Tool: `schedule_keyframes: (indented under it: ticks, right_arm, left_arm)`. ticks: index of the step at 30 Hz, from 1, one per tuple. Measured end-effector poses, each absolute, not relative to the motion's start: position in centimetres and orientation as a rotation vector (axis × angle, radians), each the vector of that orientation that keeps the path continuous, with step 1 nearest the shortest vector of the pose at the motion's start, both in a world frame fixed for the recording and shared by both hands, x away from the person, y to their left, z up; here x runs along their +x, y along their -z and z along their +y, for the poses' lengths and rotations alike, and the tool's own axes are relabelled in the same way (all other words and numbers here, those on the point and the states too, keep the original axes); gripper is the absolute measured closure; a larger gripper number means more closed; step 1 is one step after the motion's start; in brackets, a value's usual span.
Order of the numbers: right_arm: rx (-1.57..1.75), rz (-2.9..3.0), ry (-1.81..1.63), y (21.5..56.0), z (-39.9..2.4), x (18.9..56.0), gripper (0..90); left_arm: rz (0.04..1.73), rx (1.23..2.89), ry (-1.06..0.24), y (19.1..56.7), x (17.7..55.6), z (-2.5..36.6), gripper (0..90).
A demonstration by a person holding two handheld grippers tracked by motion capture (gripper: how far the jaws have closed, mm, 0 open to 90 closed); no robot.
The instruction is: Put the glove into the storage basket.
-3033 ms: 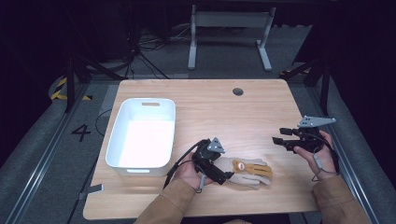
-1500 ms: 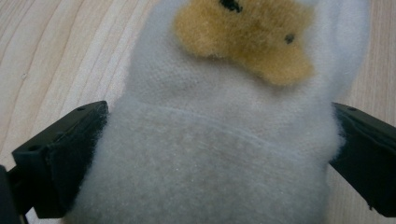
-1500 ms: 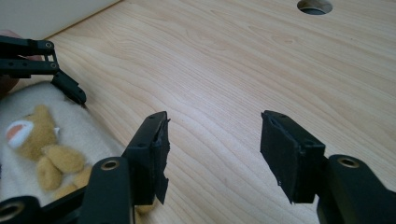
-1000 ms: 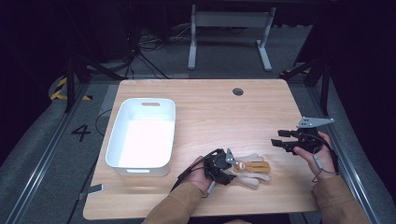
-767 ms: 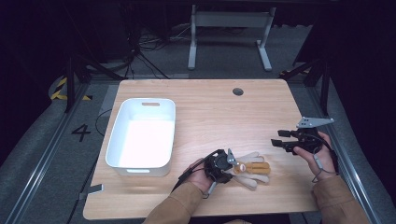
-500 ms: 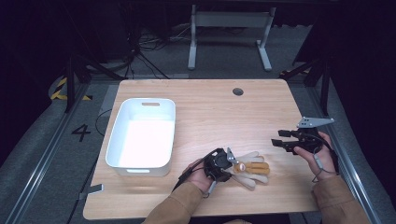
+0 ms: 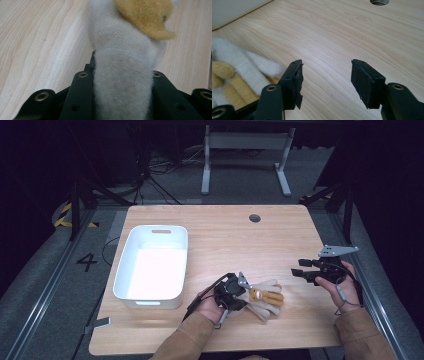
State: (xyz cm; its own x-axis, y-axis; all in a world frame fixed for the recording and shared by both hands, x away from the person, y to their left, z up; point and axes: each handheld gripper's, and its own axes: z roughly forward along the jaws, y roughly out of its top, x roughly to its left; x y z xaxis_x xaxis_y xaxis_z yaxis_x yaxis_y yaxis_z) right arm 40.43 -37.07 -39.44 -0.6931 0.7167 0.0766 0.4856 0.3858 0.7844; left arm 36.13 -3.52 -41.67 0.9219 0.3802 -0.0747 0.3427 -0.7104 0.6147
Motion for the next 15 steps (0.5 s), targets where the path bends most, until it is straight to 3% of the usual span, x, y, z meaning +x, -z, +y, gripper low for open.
schedule_keyframes:
  ticks: [15]
  right_arm:
    - [1.083, 2.356, -1.194, 39.3, -37.5, 40.6, 43.6]
  left_arm:
    - [0.604, 2.354, -0.056, 38.8, 36.6, -1.8, 70.7]
